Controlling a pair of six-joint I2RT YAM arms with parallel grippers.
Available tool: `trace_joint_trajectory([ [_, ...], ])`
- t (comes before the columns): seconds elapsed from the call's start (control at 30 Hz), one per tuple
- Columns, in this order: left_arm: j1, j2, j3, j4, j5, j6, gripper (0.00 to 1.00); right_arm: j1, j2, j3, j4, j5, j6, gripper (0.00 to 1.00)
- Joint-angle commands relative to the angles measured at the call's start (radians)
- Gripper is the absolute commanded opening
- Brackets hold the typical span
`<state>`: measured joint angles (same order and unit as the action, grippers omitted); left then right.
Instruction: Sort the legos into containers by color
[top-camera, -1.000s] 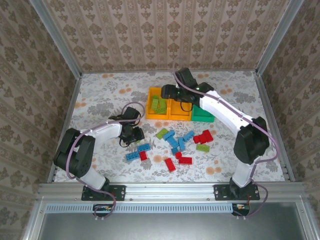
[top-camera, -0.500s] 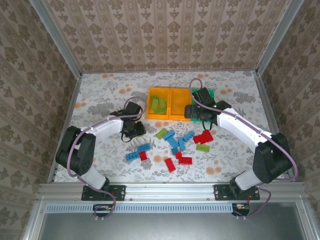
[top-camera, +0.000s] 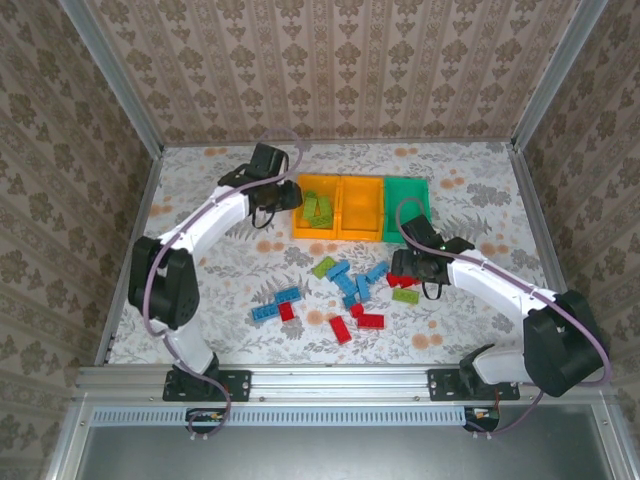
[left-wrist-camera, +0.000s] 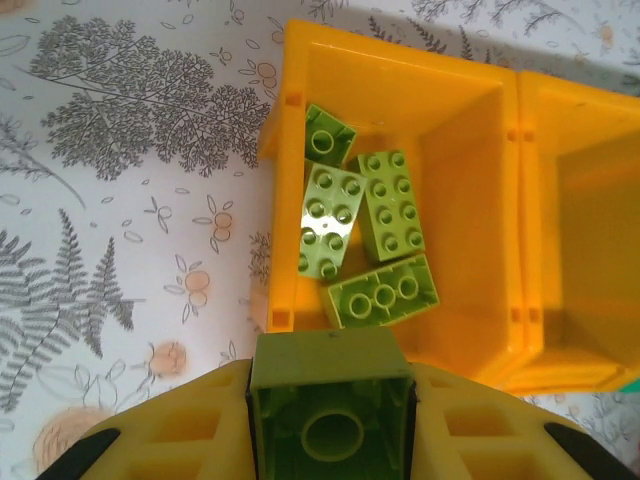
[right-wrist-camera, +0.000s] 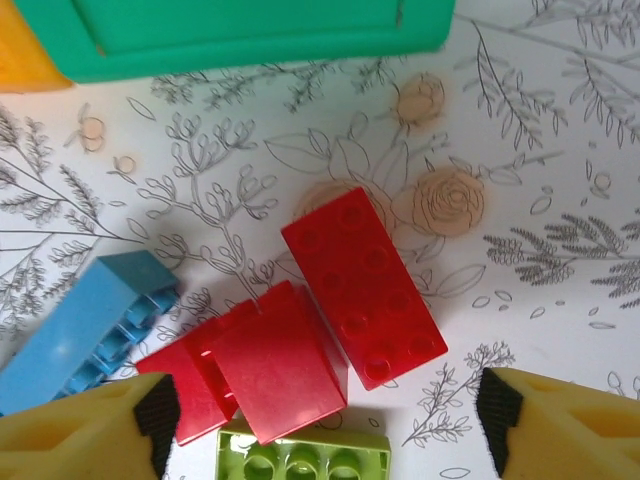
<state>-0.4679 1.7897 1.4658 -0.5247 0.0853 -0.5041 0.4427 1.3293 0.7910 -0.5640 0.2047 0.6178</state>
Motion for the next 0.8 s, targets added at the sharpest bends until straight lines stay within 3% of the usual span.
trace_joint_trajectory([
  [0.0,0.006,0.097,0.074,-0.03,0.063,0.071,0.31,-0.004,-0.001,-0.024,0.017,-0.029,0.017,0.73],
  [0.27,0.038,0.205,0.164,-0.021,0.099,0.079,0.33,-0.006,0.015,-0.039,0.019,-0.006,0.034,0.7],
  [0.77,0.018,0.193,0.155,0.011,0.113,0.074,0.58,-0.068,0.076,-0.034,0.073,-0.053,-0.013,0.68],
])
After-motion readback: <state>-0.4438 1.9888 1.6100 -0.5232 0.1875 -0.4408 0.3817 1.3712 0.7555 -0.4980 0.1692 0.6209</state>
